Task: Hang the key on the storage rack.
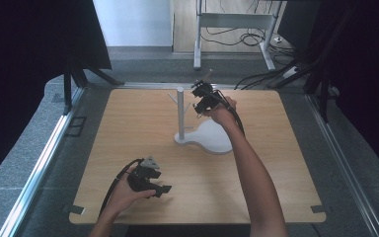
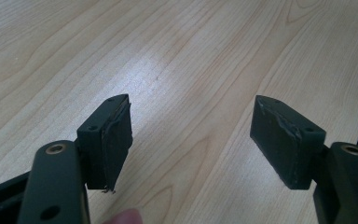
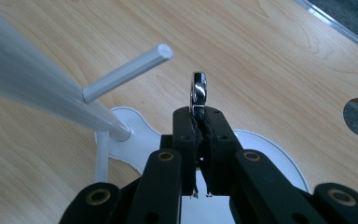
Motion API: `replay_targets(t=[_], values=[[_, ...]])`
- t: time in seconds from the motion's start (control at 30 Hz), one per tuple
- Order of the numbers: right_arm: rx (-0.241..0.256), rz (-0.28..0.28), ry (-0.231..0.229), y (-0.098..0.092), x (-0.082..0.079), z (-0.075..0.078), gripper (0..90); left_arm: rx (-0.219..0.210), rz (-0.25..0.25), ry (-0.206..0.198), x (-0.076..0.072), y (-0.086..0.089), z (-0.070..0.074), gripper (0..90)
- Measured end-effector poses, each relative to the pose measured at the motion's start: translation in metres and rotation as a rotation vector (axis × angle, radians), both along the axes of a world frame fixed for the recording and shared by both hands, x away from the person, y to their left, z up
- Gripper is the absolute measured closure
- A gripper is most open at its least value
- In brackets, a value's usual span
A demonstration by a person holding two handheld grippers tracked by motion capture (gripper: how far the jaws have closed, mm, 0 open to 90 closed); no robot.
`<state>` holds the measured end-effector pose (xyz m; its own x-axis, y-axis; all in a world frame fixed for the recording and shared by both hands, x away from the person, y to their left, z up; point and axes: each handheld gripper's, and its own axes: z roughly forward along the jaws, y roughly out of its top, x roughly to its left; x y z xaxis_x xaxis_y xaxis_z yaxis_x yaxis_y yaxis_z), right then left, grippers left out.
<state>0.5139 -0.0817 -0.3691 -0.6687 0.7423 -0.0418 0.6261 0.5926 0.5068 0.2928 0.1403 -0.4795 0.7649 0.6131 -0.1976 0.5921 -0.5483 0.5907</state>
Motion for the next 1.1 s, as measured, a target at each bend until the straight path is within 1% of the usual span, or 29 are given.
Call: replay_targets(t=[0.2,0.33,0.37,0.57,0.6,0.8,0.93,1.1], values=[[0.004,0.001,-0.005,0.004,0.002,0.003,84.6,-0.007,0.009,0.0,0.0,0.0,0.0,29.9],[0.003,0.009,-0.011,0.008,0.001,0.005,84.6,0.004,-0.001,0.0,0.0,0.0,0.0,29.9],[0.002,0.007,-0.01,0.008,0.001,0.005,84.6,0.001,0.003,0.0,-0.001,0.0,0.0,29.9],[0.001,0.0,-0.018,0.005,0.001,0.008,84.6,0.005,0.0,-0.001,0.0,0.0,0.0,29.9],[0.001,-0.002,-0.02,0.005,0.001,0.009,84.6,0.013,-0.008,-0.001,0.0,0.001,0.001,29.9],[0.001,0.0,-0.033,0.004,0.001,0.013,84.6,0.004,-0.002,0.0,-0.001,0.0,0.001,29.9],[-0.005,0.005,-0.037,0.008,0.0,0.017,84.6,-0.001,0.003,-0.002,0.0,0.002,0.002,29.9],[-0.01,0.015,-0.04,0.013,-0.002,0.017,84.6,-0.002,0.006,-0.005,-0.001,0.002,0.002,29.9]])
